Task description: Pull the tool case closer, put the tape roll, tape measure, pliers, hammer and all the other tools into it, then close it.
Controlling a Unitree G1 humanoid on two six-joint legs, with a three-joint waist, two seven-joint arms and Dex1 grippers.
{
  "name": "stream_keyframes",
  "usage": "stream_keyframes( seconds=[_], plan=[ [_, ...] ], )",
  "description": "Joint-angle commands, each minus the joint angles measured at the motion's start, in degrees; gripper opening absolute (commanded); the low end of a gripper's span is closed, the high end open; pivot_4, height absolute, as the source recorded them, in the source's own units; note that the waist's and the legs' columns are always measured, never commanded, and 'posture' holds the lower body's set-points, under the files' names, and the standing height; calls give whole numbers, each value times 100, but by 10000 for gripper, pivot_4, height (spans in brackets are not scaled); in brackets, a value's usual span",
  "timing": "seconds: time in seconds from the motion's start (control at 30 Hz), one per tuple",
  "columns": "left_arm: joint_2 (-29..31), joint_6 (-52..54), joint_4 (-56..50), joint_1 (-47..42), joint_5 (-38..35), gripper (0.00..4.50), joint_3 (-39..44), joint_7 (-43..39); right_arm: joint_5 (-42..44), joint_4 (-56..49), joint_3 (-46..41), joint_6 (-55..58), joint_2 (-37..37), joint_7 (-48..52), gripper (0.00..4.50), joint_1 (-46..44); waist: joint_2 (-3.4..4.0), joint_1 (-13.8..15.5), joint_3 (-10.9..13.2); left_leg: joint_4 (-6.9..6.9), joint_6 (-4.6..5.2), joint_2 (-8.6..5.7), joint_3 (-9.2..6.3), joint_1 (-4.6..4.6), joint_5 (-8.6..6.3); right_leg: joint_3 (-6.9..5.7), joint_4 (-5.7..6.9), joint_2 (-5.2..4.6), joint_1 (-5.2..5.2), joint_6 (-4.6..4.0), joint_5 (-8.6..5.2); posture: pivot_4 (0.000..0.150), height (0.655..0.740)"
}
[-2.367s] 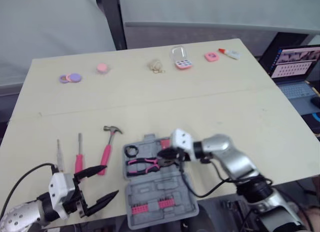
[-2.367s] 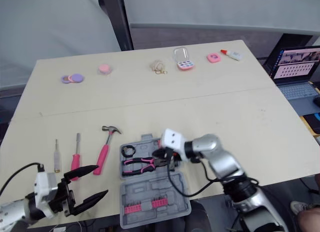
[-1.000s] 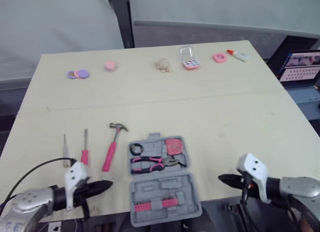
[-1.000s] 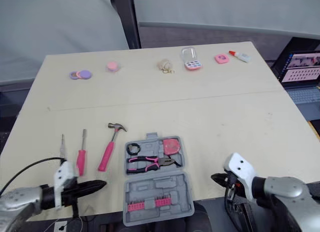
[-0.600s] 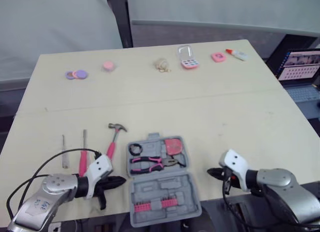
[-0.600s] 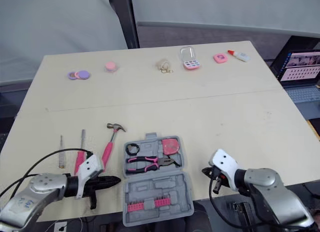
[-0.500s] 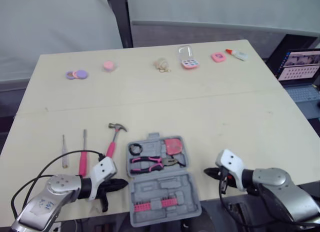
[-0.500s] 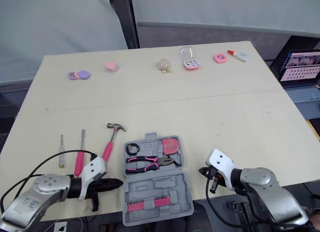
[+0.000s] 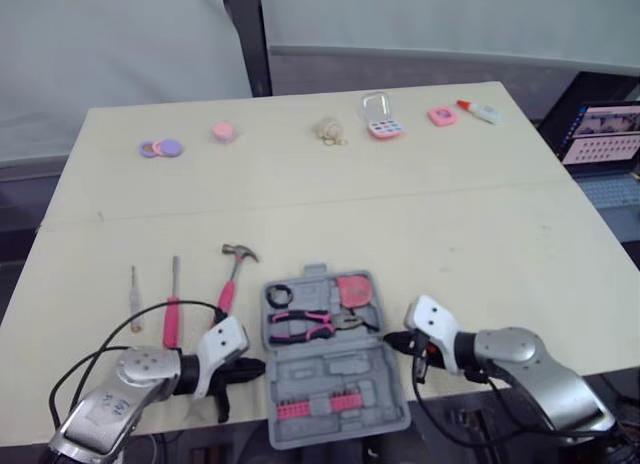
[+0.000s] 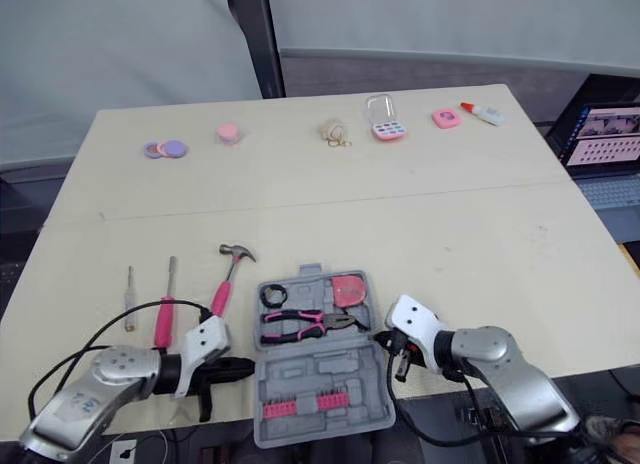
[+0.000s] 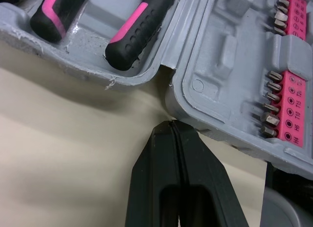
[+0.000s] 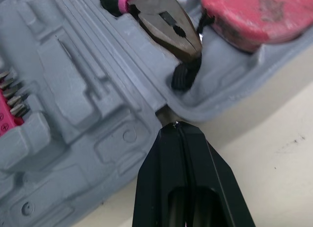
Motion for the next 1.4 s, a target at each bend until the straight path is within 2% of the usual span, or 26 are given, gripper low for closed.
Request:
stream_keyframes(
  seconds=[0.03, 0.63, 1.13, 1.4],
  plan=[
    [-119, -27, 61, -88, 116, 304, -130, 129, -1, 12, 90, -104, 102, -9, 0, -67, 1, -1, -1, 0, -1, 0, -1, 0, 1, 0, 0, 0, 0, 0, 0, 1500, 7400],
    [-493, 215, 278, -338, 238, 304, 172, 529, -141, 211, 87, -55, 404, -99, 0, -311, 22, 2, -14, 0, -5, -2, -4, 3, 11, -1, 8, -2, 2, -1, 2, 1500, 7400],
    [-91, 422, 441, -355, 23, 304, 582, 285, -164, 169, 96, -2, 394, -108, 0, -343, 23, -31, -14, -1, -6, 4, -6, 2, 12, -3, 10, 5, -3, -3, 1, 1500, 7400],
    [-194, 465, 542, -601, -108, 304, 481, 264, -174, 212, 89, -22, 392, -104, 0, -400, 23, -37, -14, -5, -7, 3, -5, -3, 12, -3, 7, 4, -7, -4, 1, 1500, 7400]
  ],
)
